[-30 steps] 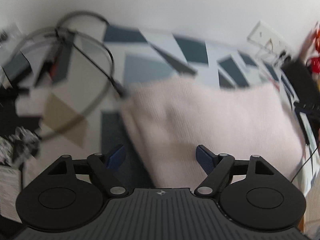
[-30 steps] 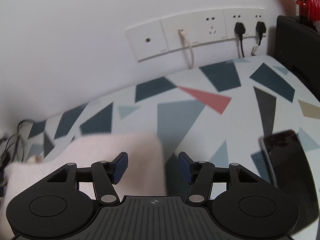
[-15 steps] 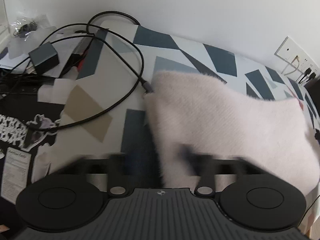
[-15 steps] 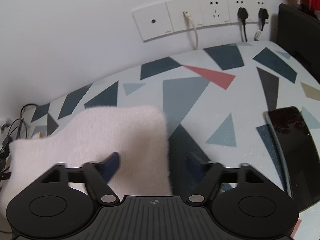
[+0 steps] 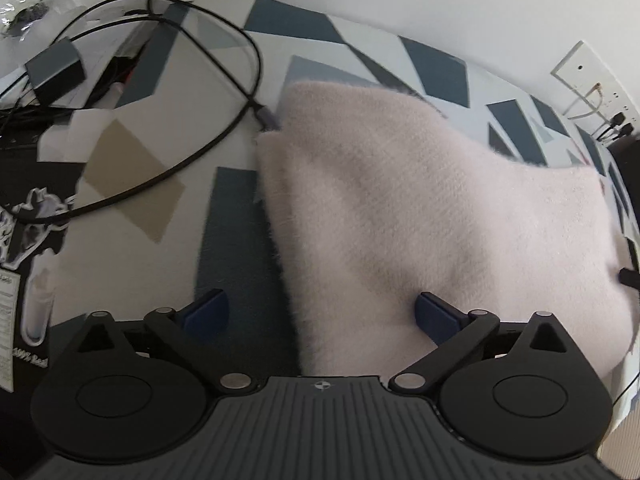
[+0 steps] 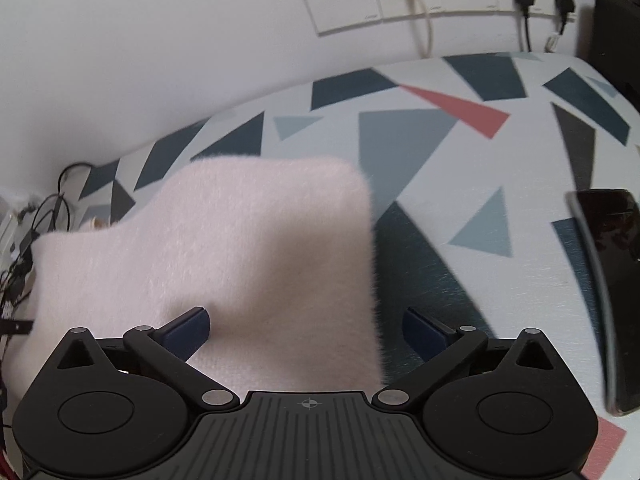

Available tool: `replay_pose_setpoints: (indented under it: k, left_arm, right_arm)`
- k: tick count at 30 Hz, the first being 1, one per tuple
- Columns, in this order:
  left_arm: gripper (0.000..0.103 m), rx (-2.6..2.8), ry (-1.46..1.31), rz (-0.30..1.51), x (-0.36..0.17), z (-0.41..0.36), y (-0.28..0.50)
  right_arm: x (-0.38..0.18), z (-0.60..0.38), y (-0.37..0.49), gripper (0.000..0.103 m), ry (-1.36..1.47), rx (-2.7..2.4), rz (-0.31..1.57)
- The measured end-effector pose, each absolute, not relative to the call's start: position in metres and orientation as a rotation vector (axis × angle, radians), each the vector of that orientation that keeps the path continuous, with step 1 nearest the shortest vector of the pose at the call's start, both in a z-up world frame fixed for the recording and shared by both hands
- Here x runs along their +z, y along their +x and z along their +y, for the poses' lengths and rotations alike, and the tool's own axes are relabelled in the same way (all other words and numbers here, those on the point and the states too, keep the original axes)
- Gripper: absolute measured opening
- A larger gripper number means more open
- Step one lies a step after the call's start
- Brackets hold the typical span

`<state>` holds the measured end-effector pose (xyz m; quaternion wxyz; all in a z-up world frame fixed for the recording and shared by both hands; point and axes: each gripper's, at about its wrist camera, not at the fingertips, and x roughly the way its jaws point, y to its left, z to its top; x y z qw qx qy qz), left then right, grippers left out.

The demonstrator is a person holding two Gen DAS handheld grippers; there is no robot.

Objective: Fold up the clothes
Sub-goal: 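Press the folded cardigan flat with both open grippers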

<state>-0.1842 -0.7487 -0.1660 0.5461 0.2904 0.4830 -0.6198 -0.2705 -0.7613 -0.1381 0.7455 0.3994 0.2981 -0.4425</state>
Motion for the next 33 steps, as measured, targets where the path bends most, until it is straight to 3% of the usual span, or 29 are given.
replay_pose_setpoints:
  k: [3, 33]
  left_arm:
    - [0.102, -1.516, 0.650, 1.225, -0.167, -0.752, -0.182]
    - [0.103, -1.523, 0.721, 1.132, -0.176, -0.763, -0.224]
  right_arm:
    - [-0.144, -0.762, -0.265, 0.102, 0.890, -0.963, 0.668]
    - [-0.151, -0.766, -0.228, 0.102, 0.918, -0.965, 0.736]
